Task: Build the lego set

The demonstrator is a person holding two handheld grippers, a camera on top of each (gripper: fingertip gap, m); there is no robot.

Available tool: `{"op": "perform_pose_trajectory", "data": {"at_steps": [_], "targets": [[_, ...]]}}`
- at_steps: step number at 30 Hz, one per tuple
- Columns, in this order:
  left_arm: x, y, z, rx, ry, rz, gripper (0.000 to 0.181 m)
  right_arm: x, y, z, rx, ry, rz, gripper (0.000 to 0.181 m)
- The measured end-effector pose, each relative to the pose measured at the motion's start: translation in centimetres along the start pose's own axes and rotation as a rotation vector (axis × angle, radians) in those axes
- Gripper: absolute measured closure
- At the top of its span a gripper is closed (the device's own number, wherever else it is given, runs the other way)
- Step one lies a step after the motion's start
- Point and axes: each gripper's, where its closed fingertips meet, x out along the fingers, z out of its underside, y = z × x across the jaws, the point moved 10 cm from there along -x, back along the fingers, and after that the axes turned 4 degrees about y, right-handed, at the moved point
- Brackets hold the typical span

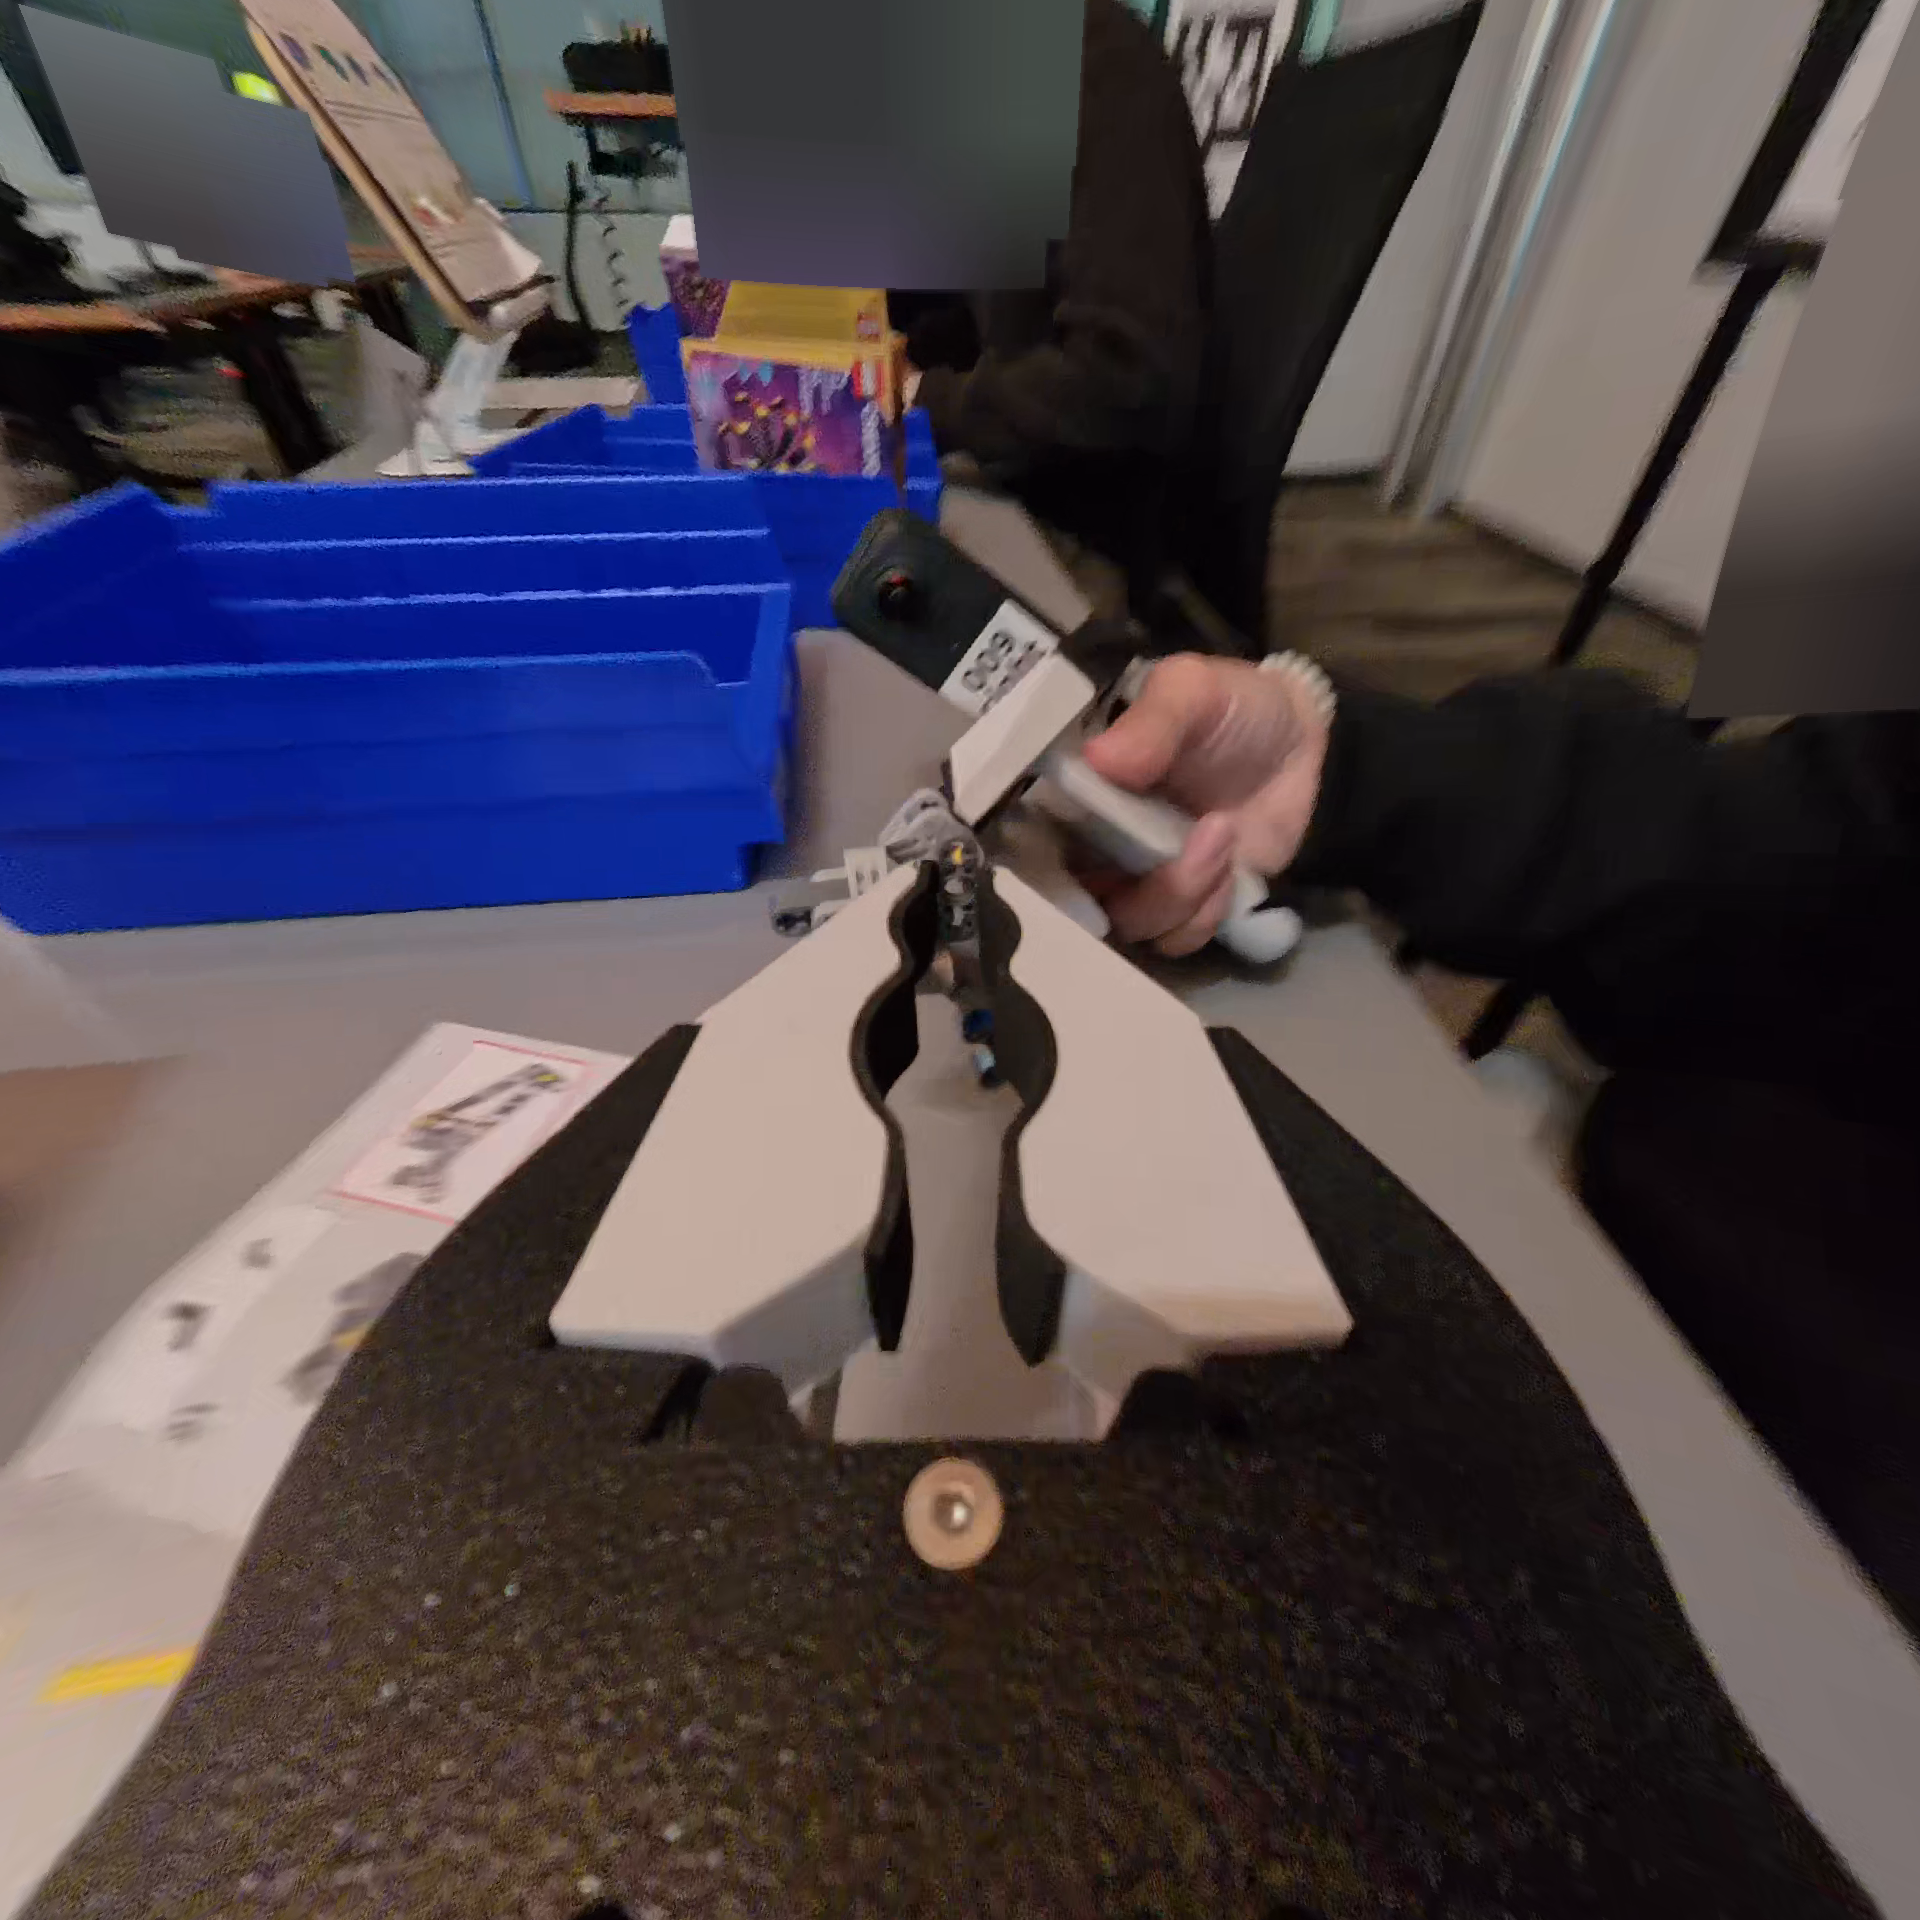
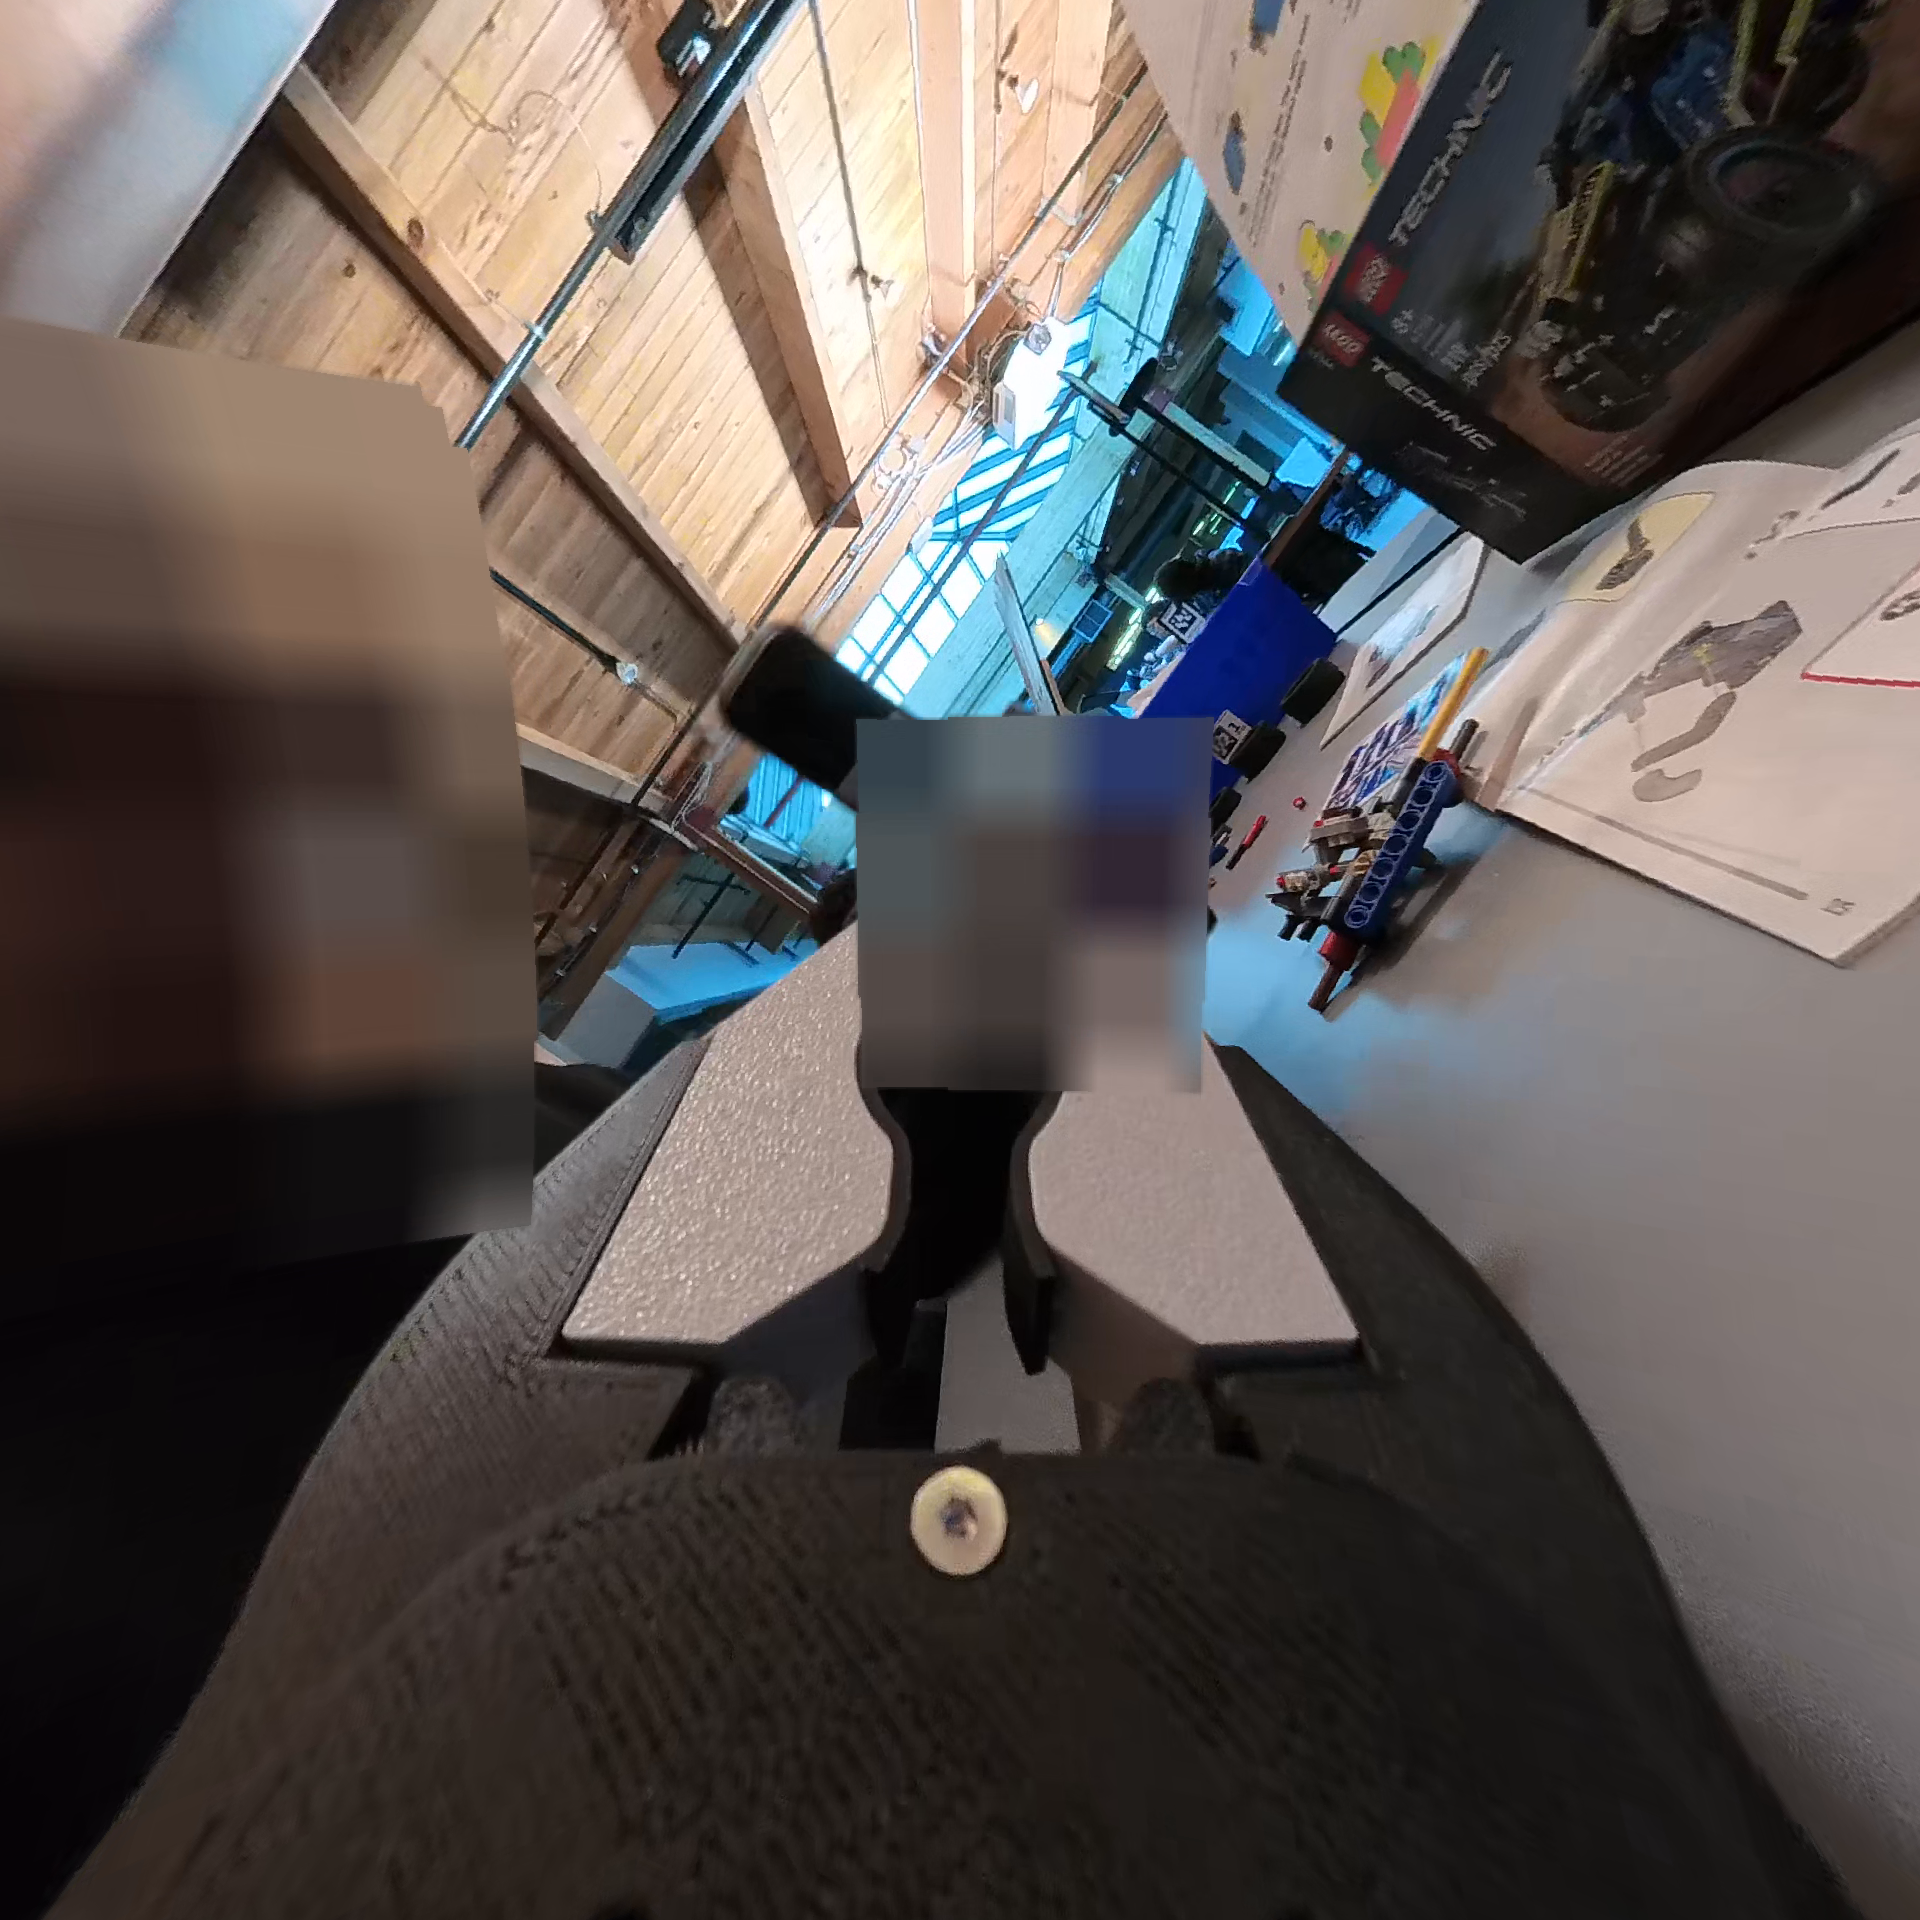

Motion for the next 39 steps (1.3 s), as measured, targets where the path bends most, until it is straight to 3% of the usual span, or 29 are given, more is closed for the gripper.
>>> {"op": "perform_pose_trajectory", "data": {"at_steps": [12,18,22,27,33,39], "targets": [[-0.3,-2.2,1.5,-0.733,0.158,0.139,0.176,0.6,-0.3,-0.1,-0.118,0.033,0.043,0.176],[-0.3,-2.5,2.4,-0.942,0.238,0.247,0.176,0.8,-0.5,-0.1,-0.169,0.030,0.026,0.177],[-0.3,-2.5,2.5,-0.982,0.261,0.267,0.176,0.8,-0.6,-0.1,-0.204,0.015,0.030,0.177],[-0.4,-2.6,2.3,-0.927,0.234,0.221,0.177,0.8,-0.5,-0.2,-0.200,0.014,0.052,0.177],[-1.0,-2.3,1.3,-0.564,0.095,0.175,0.177,1.0,-0.5,-0.1,-0.212,-0.011,0.046,0.176],[-0.7,-0.9,1.5,-0.117,-0.193,0.088,0.176,0.8,-0.4,-0.2,-0.162,0.054,-0.009,0.176]]}}
